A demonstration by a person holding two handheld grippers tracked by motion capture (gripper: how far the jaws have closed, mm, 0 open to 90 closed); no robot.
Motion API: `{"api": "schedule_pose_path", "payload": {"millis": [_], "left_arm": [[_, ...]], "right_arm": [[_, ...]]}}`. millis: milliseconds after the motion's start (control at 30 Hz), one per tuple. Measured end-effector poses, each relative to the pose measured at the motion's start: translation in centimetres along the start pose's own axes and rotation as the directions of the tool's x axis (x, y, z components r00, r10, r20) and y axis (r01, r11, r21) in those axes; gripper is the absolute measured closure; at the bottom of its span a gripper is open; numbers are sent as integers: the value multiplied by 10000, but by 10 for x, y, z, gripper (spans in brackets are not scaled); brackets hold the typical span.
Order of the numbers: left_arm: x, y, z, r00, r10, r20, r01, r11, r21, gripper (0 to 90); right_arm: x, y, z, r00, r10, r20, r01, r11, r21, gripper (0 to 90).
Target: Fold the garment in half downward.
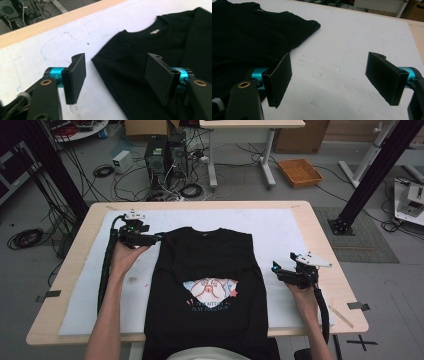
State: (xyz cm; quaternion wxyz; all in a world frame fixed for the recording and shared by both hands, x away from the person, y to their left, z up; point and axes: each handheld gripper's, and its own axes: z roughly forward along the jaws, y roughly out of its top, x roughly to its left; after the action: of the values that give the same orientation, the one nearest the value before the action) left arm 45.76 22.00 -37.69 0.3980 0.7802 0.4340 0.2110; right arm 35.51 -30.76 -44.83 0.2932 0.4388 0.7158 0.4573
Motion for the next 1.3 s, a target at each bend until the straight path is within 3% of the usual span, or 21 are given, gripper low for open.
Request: {"api": "schedule_pose_path", "payload": {"millis": [200, 267, 433, 600, 667, 900, 1067, 1300], "left_arm": [[3, 6, 36, 9996, -163, -250, 178, 9981, 594, 407], [6, 6, 48, 9989, -390, -268, 411, 9957, 826, 429], [10, 3, 65, 9977, -587, -344, 625, 9907, 1207, 426], [16, -3, 72, 9965, -796, -247, 823, 9859, 1458, 421], [18, -8, 78, 9944, -1054, 88, 1027, 9825, 1556, 407], [19, -13, 86, 9951, -979, 104, 945, 9794, 1786, 415], [22, -14, 83, 9984, -573, -40, 571, 9821, 1794, 529], [24, -16, 82, 9984, -561, -93, 569, 9843, 1668, 640]], "right_arm": [[0, 0, 0, 10000, -62, 34, 62, 10000, -14, 214], [1, 0, 0, 10000, -91, 24, 91, 10000, 1, 214], [1, 0, 0, 9999, -106, 40, 105, 9999, 23, 214], [1, 0, 0, 9998, -200, 42, 200, 9998, 29, 214], [2, 0, 0, 9998, -212, 49, 212, 9998, 36, 214], [3, 0, 1, 9997, -237, 62, 236, 9997, 74, 214], [3, 0, 1, 9997, -240, 82, 239, 9997, 77, 214], [3, 0, 1, 9997, -231, 103, 230, 9997, 76, 214]]}}
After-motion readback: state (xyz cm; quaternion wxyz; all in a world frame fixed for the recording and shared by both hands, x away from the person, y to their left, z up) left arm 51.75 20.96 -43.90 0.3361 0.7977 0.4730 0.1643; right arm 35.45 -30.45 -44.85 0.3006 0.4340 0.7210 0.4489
